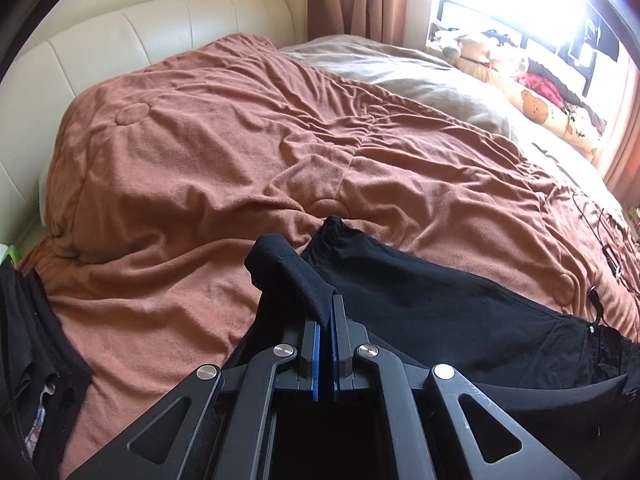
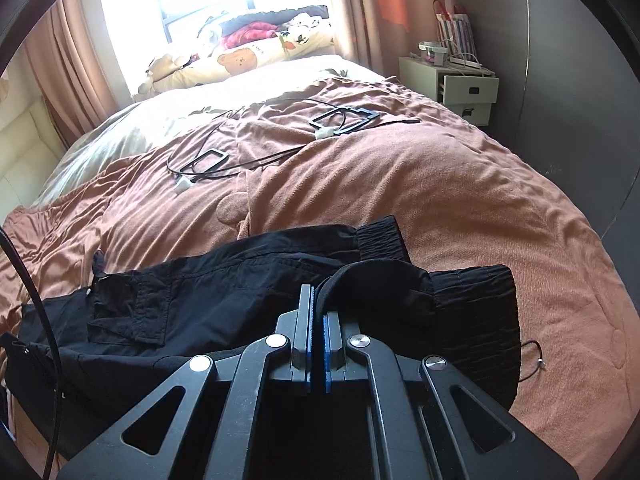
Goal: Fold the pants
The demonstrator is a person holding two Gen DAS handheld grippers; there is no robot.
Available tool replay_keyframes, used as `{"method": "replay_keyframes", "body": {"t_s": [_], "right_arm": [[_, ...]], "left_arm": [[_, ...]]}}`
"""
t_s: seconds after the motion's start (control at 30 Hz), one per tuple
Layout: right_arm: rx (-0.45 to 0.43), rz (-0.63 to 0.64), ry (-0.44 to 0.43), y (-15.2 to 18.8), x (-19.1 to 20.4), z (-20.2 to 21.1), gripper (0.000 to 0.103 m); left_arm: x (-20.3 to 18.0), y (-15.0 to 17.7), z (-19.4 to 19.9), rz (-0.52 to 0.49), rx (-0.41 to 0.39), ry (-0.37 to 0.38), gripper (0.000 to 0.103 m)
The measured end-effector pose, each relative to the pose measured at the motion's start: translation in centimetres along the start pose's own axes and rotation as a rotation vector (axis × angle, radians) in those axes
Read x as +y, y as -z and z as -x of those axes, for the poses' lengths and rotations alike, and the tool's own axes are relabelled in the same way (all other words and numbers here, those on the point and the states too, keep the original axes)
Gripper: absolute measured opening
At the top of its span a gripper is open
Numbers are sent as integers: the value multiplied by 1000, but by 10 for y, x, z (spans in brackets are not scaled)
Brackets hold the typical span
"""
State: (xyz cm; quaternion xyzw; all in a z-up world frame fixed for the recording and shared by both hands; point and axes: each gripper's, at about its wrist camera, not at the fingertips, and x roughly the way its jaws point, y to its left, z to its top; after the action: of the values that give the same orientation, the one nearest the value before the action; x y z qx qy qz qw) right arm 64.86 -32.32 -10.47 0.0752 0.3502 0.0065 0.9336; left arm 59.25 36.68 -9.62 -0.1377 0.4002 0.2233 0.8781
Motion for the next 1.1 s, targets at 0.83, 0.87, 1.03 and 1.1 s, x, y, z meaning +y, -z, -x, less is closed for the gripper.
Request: {"method": "replay_keyframes", "body": {"t_s": [0.83,0.87,1.03,1.1], "right_arm": [[67,127,140,-44,42,-115,0],[69,129,141,-45,43,-119,0],[80,147,166,-50,48,-134,0],[99,159,166,-52,50,-143,0]], "left_arm": [[-44,-45,-115,-104,150,-91,4],[-46,-47,-118,-106,151,-94,4],[-52,-49,-134,-98,163,-105,4],[-54,-49,-141,-96,169,-115,9]]}}
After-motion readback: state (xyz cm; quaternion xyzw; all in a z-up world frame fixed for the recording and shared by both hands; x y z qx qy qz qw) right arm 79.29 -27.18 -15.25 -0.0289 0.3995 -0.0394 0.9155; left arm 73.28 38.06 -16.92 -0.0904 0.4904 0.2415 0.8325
